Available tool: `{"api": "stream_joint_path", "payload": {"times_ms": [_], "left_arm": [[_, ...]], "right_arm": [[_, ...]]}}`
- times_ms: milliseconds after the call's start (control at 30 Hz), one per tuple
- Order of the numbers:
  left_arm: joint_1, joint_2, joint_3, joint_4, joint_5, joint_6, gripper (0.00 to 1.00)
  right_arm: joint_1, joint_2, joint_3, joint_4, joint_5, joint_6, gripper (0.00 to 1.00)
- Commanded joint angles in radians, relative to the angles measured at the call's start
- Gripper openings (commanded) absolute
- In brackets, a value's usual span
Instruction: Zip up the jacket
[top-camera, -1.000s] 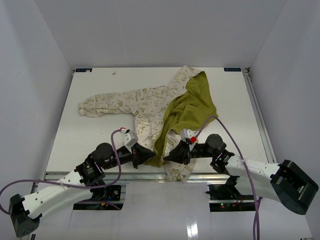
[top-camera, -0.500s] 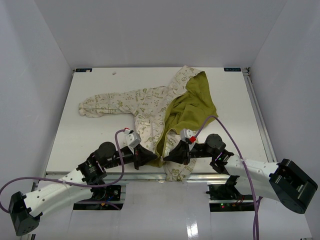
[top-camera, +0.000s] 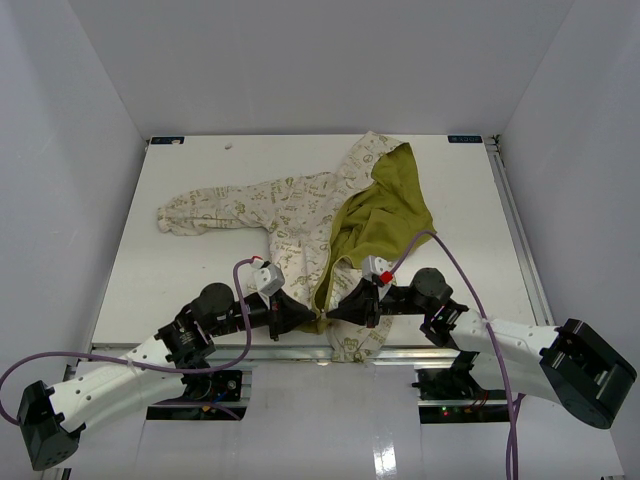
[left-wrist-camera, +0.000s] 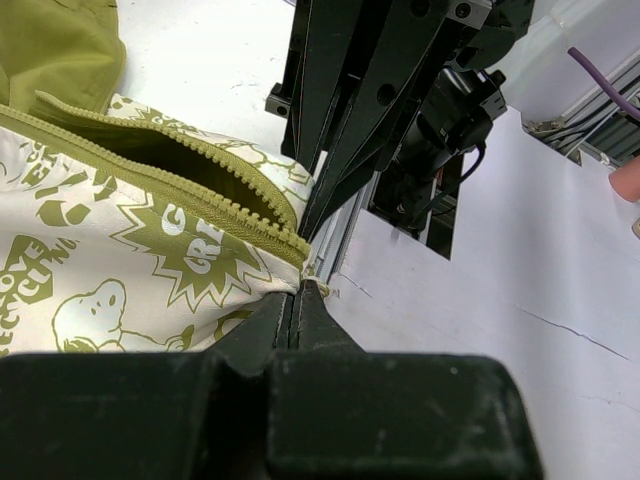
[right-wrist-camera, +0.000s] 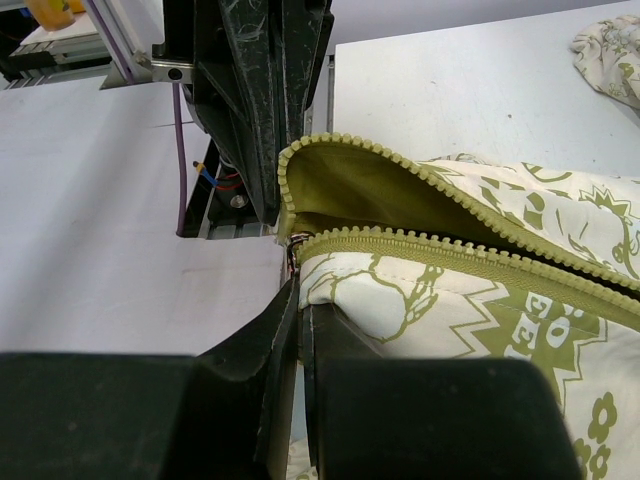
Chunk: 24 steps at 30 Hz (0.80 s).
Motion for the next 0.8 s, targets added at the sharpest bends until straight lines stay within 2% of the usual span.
{"api": "stream_joint_path", "payload": {"times_ms": [0,400,767], "left_arm": [[-0.008,-0.003,0.012,0.013,0.013,-0.002,0.0],[-0.008,-0.065,0.013,-0.013,-0.077,0.01,0.0],[-0.008,-0.027,0.02,-0.004,-0.044,0.016,0.0]], "right_arm": [[-0.001,-0.019,0.022,0.056,0.007,0.001,0.08],[-0.001,-0.016,0.04,0.038,-0.02,-0.001,0.08],[-0.001,-0.003,0.057,0.023,-0.014,-0.004,0.08]]}}
